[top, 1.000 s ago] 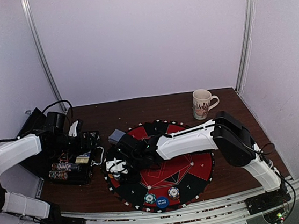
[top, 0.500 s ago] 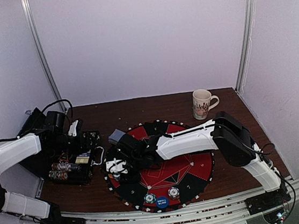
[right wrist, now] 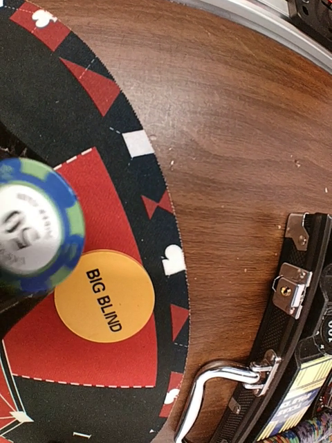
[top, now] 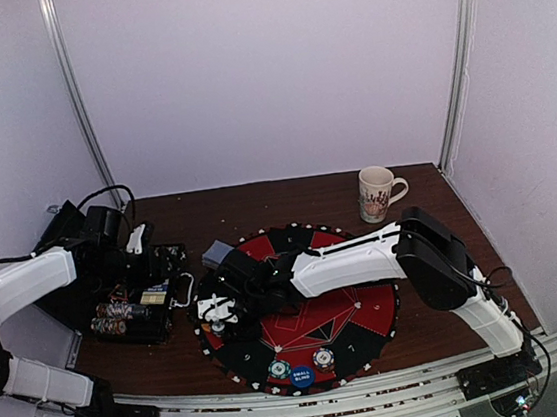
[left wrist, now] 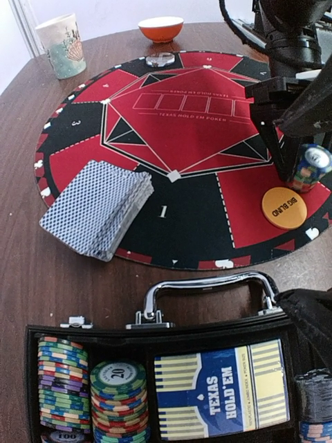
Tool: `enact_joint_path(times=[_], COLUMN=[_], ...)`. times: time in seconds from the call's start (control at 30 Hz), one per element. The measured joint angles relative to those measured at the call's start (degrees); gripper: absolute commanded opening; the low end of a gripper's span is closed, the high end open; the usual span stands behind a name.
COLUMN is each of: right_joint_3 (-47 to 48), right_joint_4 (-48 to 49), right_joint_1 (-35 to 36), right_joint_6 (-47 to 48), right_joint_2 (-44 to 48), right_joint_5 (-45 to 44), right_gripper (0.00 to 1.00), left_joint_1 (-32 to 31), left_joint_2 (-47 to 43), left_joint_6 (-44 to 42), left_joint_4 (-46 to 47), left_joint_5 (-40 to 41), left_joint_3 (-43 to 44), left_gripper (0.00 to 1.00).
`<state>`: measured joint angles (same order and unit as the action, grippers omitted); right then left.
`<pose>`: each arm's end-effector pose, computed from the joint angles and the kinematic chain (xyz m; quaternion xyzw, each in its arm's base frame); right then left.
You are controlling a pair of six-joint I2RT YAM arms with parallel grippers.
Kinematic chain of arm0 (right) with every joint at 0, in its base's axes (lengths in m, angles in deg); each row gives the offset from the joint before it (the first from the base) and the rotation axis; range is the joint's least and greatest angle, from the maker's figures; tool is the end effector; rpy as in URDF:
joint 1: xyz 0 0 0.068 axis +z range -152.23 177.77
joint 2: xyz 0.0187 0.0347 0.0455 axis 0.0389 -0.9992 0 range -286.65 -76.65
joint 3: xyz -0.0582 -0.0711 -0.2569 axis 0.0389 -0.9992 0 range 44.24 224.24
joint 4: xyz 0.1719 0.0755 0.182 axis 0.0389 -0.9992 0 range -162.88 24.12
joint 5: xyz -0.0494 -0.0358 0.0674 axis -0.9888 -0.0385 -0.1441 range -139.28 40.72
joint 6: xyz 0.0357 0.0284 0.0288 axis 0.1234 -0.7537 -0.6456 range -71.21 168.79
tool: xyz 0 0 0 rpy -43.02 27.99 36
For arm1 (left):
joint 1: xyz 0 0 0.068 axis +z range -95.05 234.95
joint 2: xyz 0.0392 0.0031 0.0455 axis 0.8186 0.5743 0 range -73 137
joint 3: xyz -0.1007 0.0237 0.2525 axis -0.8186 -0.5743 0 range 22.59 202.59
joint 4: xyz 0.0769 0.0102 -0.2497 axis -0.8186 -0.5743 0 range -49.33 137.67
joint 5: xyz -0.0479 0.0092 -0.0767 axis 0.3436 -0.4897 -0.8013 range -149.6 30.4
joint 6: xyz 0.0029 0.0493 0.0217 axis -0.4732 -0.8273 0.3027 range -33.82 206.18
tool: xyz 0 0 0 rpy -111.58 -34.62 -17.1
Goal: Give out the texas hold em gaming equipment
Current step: Place the poker chips pile in the big blind area, then adjust the poker chips pile in the big blind area.
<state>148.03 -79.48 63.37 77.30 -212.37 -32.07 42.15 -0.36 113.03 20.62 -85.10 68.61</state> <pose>0.2069 0.4819 0.1421 -0.7085 0.5821 0.2503 0.3106 0.2403 -0.0704 0.2239 -0.0450 0.9282 -0.3004 0.2150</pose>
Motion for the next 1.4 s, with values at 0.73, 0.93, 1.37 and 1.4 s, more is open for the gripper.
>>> enact_joint_path(times=[0.73,0.93,1.37,1.4], right_joint_3=[0.11,0.09,-15.26,-17.81], right_joint_4=[1.05,0.20,5.81,6.84], right_joint_1=[-0.66,-0.59,-7.28,-8.68], right_joint_6=[-0.44,-2.25,-11.56,-12.55], right_joint_2=[0.15,1.49,30.95,33.94], right_joint_5=[1.51,4.09,1.09,-0.17], right_gripper=[1.00,1.00,1.00,1.00], left_joint_1=[0.00,0.00,-19.04,-22.05], left_joint_2=[-0.02,-0.02,-1.11,-0.48], left_joint_6=[-0.83,-1.31,2.21,3.76], left_joint_4=[-1.36,-1.86,-10.49,-11.32], left_joint_5=[1.11,1.81,14.32,15.63], left_joint_3=[0.92,0.98,5.35,5.35], left_gripper=[0.78,0.77,0.98,0.98])
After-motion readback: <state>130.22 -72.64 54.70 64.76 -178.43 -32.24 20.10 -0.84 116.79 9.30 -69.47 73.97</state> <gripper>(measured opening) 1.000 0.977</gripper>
